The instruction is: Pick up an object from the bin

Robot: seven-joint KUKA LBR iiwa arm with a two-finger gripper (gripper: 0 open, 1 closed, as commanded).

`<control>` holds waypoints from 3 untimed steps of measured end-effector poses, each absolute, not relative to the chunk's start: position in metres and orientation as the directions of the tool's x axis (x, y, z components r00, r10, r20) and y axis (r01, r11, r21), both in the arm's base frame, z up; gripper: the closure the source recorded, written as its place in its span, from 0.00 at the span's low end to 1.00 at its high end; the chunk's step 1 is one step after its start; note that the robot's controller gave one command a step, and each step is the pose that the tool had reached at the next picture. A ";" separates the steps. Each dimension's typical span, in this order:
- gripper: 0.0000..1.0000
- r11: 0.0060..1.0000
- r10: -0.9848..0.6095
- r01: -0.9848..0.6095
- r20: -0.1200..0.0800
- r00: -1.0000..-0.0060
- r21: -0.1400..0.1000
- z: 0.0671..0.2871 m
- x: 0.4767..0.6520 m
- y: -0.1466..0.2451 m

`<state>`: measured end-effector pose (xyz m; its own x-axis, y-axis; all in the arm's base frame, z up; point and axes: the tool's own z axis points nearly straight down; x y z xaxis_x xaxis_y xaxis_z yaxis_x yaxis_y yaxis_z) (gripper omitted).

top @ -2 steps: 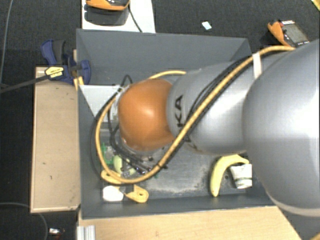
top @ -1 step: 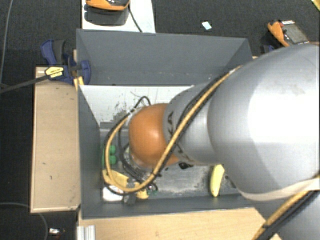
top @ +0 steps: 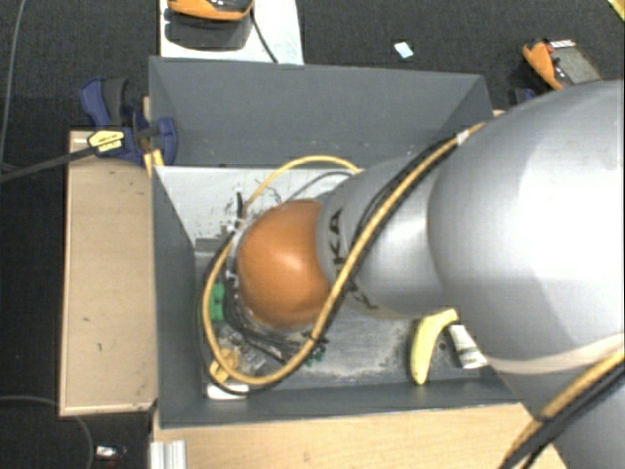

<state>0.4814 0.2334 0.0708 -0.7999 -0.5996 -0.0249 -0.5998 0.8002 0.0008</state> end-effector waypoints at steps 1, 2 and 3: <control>1.00 0.801 -0.598 -0.599 -0.025 -0.801 0.001 0.071 0.481 0.233; 1.00 0.802 -0.597 -0.598 -0.025 -0.802 0.001 0.071 0.481 0.233; 1.00 0.803 -0.596 -0.596 -0.022 -0.803 0.002 0.094 0.480 0.233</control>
Offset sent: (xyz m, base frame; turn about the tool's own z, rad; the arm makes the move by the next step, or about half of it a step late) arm -0.0002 0.0001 0.0019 0.0010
